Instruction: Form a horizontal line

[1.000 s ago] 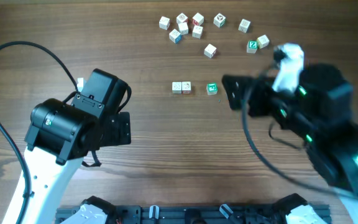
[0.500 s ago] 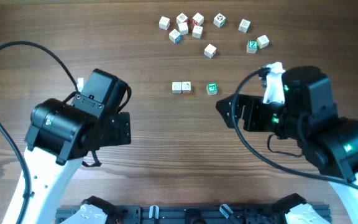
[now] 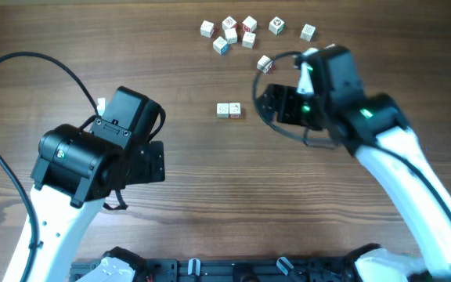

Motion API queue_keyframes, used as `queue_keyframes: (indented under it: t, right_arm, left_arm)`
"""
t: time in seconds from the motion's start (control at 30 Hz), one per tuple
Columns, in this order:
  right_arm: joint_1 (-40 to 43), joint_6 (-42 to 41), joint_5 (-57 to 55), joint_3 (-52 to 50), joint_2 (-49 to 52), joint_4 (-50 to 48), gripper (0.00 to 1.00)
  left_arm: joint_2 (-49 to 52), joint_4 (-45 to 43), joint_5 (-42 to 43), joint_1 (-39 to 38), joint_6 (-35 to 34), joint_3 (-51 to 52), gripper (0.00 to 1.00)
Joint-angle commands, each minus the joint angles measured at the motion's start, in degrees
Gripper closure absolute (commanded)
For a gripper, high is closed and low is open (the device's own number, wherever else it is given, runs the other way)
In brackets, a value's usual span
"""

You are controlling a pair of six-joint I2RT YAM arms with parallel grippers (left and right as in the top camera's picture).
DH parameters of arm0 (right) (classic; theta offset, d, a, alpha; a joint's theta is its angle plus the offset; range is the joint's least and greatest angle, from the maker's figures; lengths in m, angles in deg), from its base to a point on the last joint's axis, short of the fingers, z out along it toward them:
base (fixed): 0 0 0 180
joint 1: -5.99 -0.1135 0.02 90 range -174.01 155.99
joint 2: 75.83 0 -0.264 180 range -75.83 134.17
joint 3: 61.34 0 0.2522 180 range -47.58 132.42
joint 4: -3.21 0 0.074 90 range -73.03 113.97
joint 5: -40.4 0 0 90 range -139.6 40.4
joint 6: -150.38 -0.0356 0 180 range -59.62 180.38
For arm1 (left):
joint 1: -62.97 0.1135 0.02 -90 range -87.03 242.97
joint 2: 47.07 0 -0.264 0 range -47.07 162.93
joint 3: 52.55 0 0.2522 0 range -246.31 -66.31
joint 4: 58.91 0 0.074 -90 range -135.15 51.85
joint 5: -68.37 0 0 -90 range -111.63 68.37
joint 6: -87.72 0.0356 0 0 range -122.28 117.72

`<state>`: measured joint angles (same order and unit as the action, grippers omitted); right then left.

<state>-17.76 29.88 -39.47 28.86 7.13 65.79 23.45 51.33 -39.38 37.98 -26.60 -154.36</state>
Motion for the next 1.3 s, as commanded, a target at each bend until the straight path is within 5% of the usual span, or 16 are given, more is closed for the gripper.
queue_keyframes:
  t: [0.0,0.07,0.17,0.27,0.4,0.57,0.67,1.03,1.13,1.27]
  right_arm:
    - [0.07,-4.48,0.44,-0.04,10.67,-3.56,0.20]
    - [-0.22,-5.62,3.56,-0.04,13.51,-7.93,0.38]
    - [-2.80,-2.23,2.78,-0.04,13.62,-17.16,0.48]
    - [-8.15,-0.48,-5.46,-0.04,15.76,-25.27,0.73]
    - [-12.22,-8.46,-22.16,-0.04,21.14,-28.30,0.90]
    - [-6.23,-22.58,-32.02,-0.04,20.37,-12.79,0.95]
    - [-2.21,-23.50,-31.95,-0.31,21.11,-8.68,0.95]
    - [-0.50,-19.80,-30.32,-10.51,26.01,-19.52,0.95]
    - [-0.44,-9.86,-21.81,-11.30,26.34,-25.38,0.95]
    - [-0.44,-7.45,-17.77,-11.28,26.34,-26.80,0.95]
  left_arm:
    - [-0.39,0.00,-0.50,0.15,-0.13,0.00,0.00]
    - [-0.39,0.00,-0.50,0.15,-0.13,0.00,0.00]
    - [-0.39,0.00,-0.52,0.15,-0.13,0.00,0.00]
    - [-0.39,0.00,-0.52,0.15,-0.13,0.00,0.00]
    - [-0.39,0.00,-0.52,0.15,-0.13,0.00,0.00]
    - [-0.39,0.00,-0.50,0.13,-0.13,0.00,0.00]
    - [-0.39,0.00,-0.50,0.15,-0.13,0.00,0.00]
    - [-0.39,0.00,-0.52,0.15,-0.13,0.00,0.00]
    - [-0.39,0.00,-0.50,0.15,-0.13,0.00,0.00]
    - [-0.39,0.00,-0.50,0.15,-0.13,0.00,0.00]
